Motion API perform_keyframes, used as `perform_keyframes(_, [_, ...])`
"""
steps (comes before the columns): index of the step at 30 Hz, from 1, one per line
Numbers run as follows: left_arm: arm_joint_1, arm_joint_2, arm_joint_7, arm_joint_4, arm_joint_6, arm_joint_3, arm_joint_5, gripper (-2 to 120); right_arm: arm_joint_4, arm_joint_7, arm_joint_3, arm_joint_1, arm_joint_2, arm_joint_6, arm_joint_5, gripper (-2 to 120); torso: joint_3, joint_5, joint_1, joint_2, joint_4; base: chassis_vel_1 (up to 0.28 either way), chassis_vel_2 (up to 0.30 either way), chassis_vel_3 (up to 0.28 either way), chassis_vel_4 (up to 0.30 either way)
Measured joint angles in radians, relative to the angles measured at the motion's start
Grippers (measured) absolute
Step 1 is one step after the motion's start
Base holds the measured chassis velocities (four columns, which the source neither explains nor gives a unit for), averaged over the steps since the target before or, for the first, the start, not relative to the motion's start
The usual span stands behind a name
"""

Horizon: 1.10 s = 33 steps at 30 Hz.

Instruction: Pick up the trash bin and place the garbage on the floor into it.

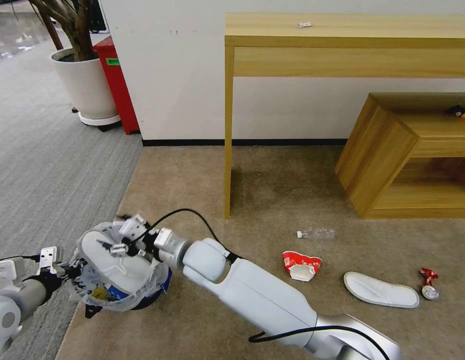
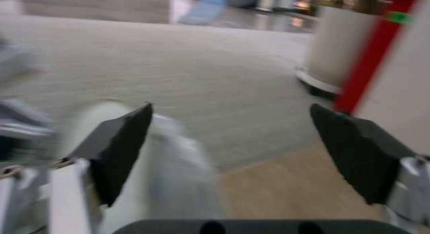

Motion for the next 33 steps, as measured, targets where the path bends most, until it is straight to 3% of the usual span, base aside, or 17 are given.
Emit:
perform_keyframes(10, [0.037, -0.038, 0.018, -0.032, 0.000, -0.033, 0.012, 0, -0.001, 0.046, 0.202, -0.089, -0.139, -0.019, -0.016, 100, 0.000, 0.0003, 0.000, 0.000, -0.0002, 0.000, 0.000, 0.000, 0.000])
perform_keyframes(13, [0.044, -0.057, 0.020, -0.051, 0.000, -0.033, 0.019, 0, -0.035, 0.009, 0.262, -0.119, -0.231, -0.035, -0.008, 100, 0.000, 0.0004, 0.000, 0.000, -0.0002, 0.000, 0.000, 0.000, 0.000])
perform_keyframes(14, [0.044, -0.057, 0.020, -0.051, 0.000, -0.033, 0.019, 0, -0.035, 0.009, 0.262, -0.119, -0.231, -0.035, -0.008, 100, 0.000, 0.0004, 0.000, 0.000, -0.0002, 0.000, 0.000, 0.000, 0.000])
perform_keyframes(18, [0.045, -0.080, 0.021, -0.070, 0.000, -0.034, 0.030, 0, -0.106, -0.068, 0.291, -0.129, -0.394, -0.032, 0.004, 100, 0.000, 0.0000, 0.000, 0.000, -0.0005, 0.000, 0.000, 0.000, 0.000])
perform_keyframes(22, [0.055, -0.098, 0.023, -0.088, 0.000, -0.038, 0.035, 0, -0.166, -0.108, 0.298, -0.138, -0.464, -0.018, 0.014, 100, 0.000, 0.0003, 0.000, 0.000, -0.0003, 0.000, 0.000, 0.000, 0.000])
perform_keyframes(33, [0.079, -0.138, 0.040, -0.106, 0.000, -0.040, 0.067, 0, -0.302, -0.155, 0.327, -0.208, -0.503, -0.007, 0.028, 100, 0.000, 0.0003, 0.000, 0.000, -0.0002, 0.000, 0.000, 0.000, 0.000])
